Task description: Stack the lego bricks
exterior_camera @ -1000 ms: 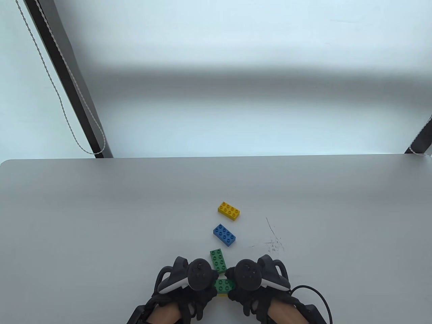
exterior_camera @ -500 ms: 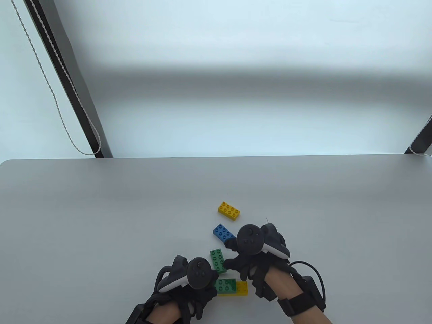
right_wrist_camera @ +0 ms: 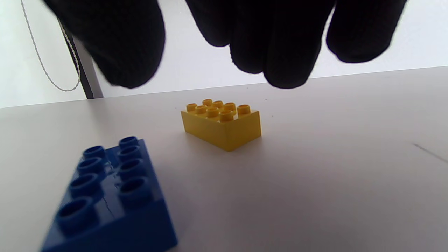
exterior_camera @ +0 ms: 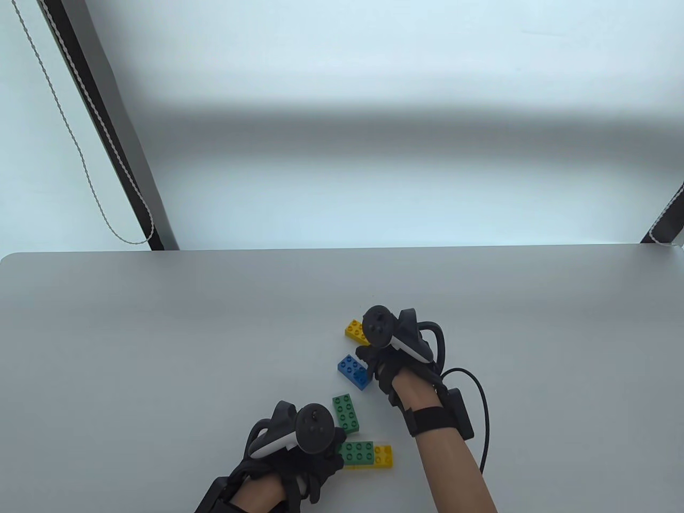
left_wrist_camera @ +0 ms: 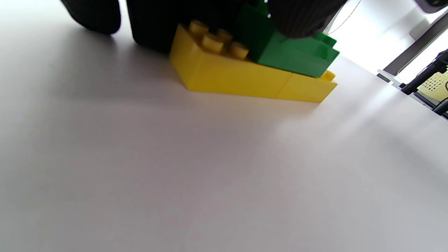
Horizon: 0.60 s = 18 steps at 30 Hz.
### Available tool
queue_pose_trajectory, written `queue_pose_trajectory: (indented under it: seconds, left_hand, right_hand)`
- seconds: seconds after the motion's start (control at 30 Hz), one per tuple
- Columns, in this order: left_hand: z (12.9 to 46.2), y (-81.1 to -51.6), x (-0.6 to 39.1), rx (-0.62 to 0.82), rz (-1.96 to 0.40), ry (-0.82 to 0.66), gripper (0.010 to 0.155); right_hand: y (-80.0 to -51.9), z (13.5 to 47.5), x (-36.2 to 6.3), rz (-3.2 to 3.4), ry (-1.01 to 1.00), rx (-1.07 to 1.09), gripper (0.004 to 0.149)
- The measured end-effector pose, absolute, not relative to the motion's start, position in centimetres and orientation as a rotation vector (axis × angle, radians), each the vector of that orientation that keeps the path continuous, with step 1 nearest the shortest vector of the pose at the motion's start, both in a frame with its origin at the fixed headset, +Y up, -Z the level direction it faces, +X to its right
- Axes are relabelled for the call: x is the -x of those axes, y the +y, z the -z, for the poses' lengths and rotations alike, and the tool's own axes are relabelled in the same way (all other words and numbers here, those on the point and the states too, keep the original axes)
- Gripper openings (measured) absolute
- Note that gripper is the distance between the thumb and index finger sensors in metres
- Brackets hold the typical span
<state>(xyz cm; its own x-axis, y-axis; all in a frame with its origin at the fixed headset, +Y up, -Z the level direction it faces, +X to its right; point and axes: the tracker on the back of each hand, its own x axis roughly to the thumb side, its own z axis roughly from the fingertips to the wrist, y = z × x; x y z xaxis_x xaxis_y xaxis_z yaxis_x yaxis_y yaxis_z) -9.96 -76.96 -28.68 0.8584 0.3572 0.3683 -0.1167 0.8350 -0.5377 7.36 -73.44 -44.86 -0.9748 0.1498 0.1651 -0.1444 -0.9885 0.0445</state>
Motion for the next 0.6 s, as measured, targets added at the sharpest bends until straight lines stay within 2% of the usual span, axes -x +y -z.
queue_pose_trajectory:
  seconds: [0.4,0.6]
  left_hand:
    - [29.0,-76.9,10.0,0.551,-0.27,-0.482,0.065]
    - [29.1,-76.9,10.0,0.556,-0.274,-0.483,0.065]
  right_hand:
    - [-76.7,47.4,-5.0,-3.135,0.108,-0.173,0.077]
    - [-77.1,47.7,-4.4,-3.187,0.088,-0.153,0.072]
